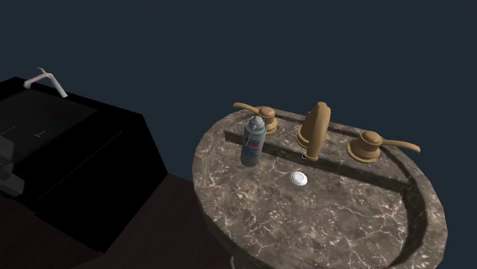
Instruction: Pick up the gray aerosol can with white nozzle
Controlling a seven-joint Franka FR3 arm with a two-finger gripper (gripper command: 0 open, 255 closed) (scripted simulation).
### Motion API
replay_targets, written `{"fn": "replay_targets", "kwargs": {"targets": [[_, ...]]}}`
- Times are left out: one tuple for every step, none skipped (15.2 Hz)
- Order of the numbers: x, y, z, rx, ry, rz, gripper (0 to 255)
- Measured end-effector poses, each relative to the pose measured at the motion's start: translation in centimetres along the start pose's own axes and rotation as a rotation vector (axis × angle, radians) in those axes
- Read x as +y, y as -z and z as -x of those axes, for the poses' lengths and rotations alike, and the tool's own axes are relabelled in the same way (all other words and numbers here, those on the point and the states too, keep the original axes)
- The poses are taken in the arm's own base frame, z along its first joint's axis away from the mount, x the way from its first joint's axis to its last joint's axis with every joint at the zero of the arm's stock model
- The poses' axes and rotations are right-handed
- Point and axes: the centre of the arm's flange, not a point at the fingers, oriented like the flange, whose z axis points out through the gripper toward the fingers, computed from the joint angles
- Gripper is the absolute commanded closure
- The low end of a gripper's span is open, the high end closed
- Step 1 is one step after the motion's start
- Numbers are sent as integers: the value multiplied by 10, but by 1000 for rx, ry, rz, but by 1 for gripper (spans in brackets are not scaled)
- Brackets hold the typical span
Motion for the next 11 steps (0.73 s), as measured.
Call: {"fn": "replay_targets", "kwargs": {"targets": [[0, 0, 0, 0, 0, 0, 0], [6, -3, 0, 1, -3, 0, 0], [15, -7, -2, 2, -7, 1, 0], [24, -11, -5, 3, -12, 2, 0], [36, -18, -11, 4, -17, 3, 0], [48, -23, -15, 6, -22, 4, 0], [58, -27, -18, 8, -27, 6, 0], [69, -30, -20, 10, -32, 7, 0], [81, -36, -23, 11, -38, 8, 0], [94, -41, -25, 13, -43, 9, 0], [102, -45, -30, 15, -49, 10, 0]]}}
